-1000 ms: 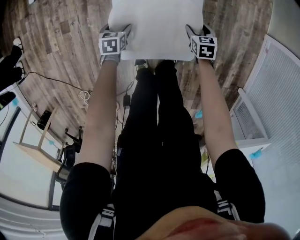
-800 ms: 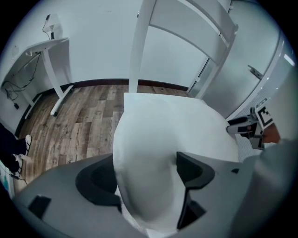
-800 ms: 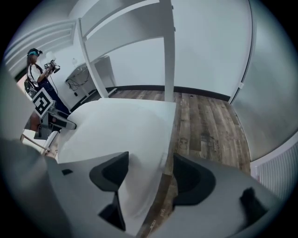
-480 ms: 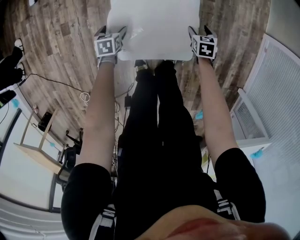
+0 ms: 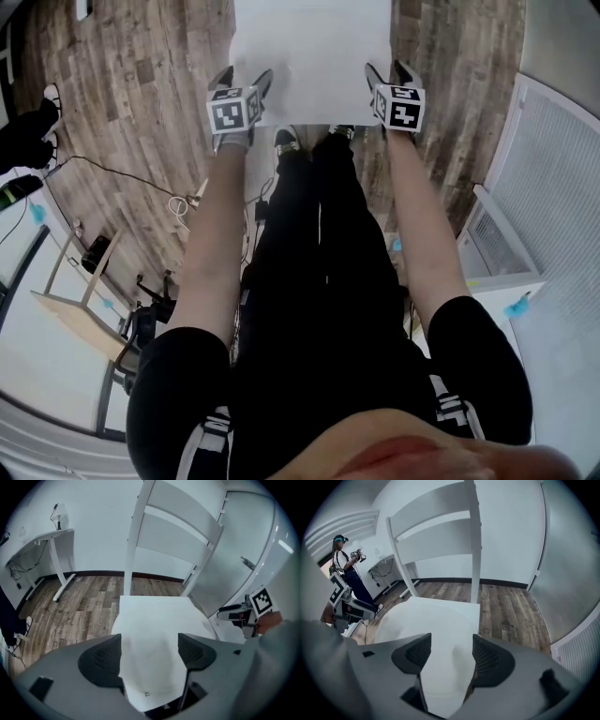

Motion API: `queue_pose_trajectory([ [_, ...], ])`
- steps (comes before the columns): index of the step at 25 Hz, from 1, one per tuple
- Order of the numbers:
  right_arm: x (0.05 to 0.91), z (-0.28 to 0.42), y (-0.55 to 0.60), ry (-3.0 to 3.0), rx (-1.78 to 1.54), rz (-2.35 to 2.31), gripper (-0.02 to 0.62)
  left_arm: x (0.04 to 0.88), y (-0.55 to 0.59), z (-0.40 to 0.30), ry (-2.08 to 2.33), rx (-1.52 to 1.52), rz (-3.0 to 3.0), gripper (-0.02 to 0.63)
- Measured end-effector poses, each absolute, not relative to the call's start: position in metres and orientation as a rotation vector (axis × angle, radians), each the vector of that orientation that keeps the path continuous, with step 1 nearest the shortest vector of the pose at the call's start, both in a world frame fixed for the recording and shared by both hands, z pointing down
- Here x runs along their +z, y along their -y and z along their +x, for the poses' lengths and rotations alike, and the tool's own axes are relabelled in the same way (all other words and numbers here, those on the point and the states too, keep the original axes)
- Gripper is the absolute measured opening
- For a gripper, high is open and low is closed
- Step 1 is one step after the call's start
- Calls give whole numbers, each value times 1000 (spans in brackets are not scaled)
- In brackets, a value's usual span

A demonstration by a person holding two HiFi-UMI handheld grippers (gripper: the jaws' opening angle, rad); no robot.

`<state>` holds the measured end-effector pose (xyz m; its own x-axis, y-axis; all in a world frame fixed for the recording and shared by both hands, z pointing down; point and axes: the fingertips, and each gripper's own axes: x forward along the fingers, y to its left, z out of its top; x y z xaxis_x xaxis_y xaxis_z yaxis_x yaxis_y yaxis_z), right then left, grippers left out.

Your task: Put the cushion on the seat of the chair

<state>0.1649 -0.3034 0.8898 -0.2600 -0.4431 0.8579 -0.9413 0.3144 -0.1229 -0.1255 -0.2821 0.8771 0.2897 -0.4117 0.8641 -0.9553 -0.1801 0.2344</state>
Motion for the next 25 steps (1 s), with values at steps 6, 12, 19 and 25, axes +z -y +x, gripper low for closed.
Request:
queue_pose_trajectory([
  [6,805,131,291,1934,833,1247,159,805,266,-91,1177,782,1826,364],
  [12,710,104,276,2089,791,1234,35,727,248,-79,1197,769,1907,180],
  [19,604,74,261,2256,697,1139,17,627,235,-77,1213,712,2009,15],
  [25,520,57,241,2364,589,1070,17,537,223,-79,1202,643,2132,12],
])
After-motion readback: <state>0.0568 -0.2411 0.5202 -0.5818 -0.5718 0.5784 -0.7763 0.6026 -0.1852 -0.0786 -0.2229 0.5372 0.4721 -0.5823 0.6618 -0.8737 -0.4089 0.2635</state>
